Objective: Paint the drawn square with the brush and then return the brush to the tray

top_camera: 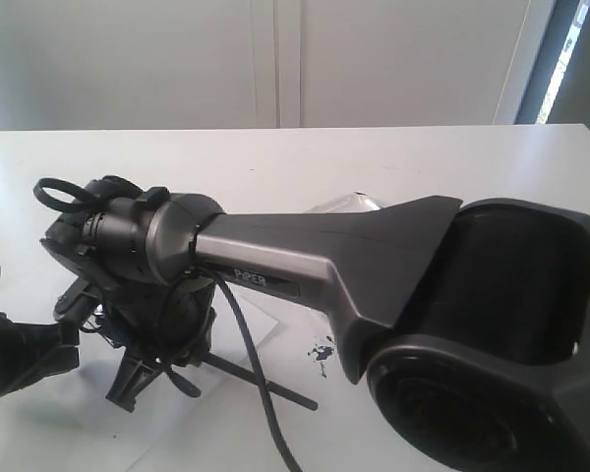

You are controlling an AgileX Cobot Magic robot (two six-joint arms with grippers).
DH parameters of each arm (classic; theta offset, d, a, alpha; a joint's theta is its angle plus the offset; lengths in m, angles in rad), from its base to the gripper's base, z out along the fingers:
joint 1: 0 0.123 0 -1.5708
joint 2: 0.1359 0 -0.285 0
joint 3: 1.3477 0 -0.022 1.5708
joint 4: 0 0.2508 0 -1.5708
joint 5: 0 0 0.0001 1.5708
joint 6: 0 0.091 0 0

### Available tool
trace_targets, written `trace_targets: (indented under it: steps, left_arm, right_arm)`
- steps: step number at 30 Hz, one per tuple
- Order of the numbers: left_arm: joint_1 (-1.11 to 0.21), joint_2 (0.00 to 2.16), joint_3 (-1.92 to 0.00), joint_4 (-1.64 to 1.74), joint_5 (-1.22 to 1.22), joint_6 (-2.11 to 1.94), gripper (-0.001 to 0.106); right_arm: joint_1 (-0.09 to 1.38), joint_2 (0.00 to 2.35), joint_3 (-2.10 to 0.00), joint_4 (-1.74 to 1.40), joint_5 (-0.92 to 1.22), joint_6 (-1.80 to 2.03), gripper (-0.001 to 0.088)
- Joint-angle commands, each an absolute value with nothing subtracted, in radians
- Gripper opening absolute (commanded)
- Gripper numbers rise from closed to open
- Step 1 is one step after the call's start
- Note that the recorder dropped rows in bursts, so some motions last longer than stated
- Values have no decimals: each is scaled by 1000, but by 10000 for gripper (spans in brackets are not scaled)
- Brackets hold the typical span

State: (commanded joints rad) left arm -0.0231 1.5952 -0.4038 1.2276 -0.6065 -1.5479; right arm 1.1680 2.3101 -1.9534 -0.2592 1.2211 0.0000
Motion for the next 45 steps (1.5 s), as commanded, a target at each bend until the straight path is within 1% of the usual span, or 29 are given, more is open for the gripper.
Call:
trace_targets:
  steps: [8, 15, 45]
  left_arm:
    - [-23, 1595, -404, 1220, -582, -1550, 0]
    - [-23, 1595, -404, 1220, -582, -1563, 0]
    - [-23, 1595, -404, 1262, -612, -1599, 0]
  right_arm:
    - [1168, 2285, -1945, -215, 1221, 0, 0]
    - [1168, 2285, -1837, -289, 1221, 0, 0]
    - [1191, 2292, -1874, -368, 1221, 0, 0]
